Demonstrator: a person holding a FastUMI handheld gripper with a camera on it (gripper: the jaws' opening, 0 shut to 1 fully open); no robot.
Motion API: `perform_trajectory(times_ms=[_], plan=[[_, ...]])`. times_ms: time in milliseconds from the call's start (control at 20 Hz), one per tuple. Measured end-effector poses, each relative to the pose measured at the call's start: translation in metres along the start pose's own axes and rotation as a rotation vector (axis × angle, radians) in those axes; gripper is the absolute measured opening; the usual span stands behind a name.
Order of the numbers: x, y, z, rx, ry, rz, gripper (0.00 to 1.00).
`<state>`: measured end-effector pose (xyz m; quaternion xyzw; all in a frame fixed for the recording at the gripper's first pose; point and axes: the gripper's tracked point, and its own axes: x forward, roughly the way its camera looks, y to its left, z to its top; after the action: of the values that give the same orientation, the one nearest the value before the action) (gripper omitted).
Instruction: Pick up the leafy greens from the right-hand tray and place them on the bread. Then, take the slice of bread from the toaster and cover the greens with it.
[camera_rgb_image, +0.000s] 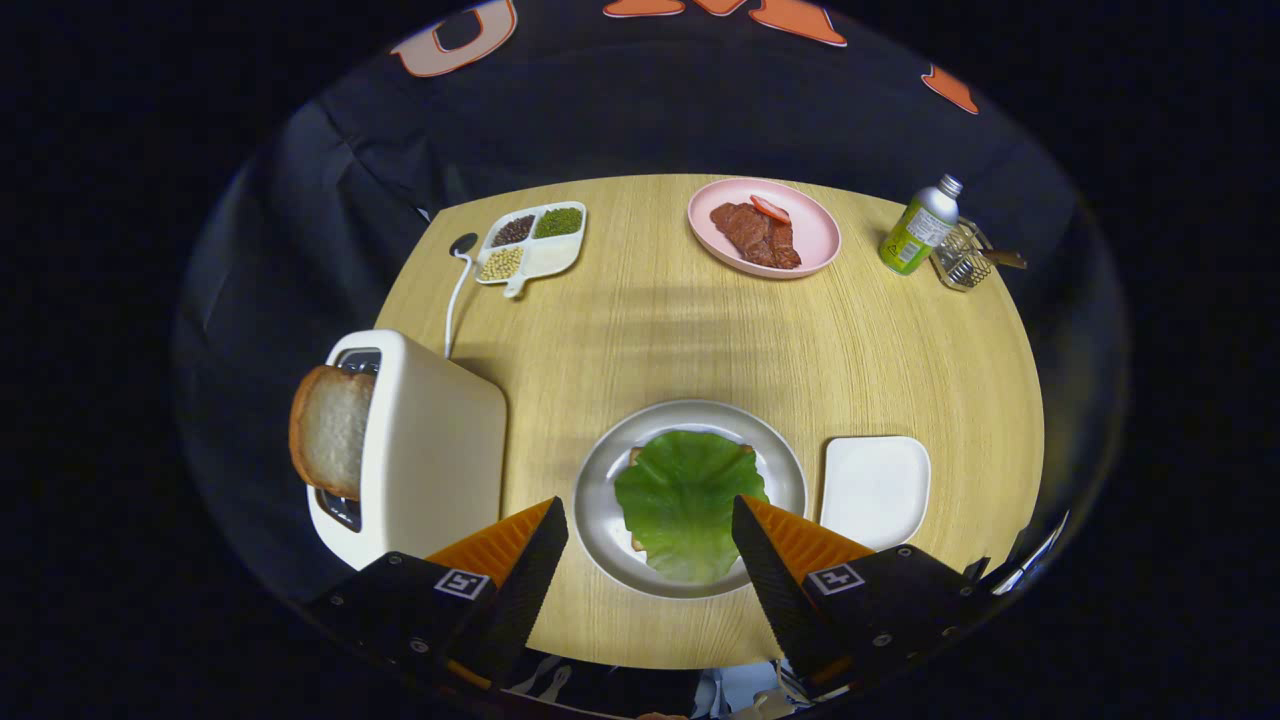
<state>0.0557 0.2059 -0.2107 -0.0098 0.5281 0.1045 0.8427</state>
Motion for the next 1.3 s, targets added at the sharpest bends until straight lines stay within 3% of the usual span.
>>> perform_trajectory(times_ms=[500, 1000, 1200, 1300], plan=[[-0.061, 0.093, 0.039, -0.022, -0.061, 0.082, 0.99], [-0.048, 0.180, 0.048, -0.067, -0.033, 0.140, 0.98], [-0.023, 0.194, 0.046, 0.001, 0.009, 0.128, 0.89], [-0.017, 0.197, 0.045, 0.002, 0.028, 0.125, 0.76]])
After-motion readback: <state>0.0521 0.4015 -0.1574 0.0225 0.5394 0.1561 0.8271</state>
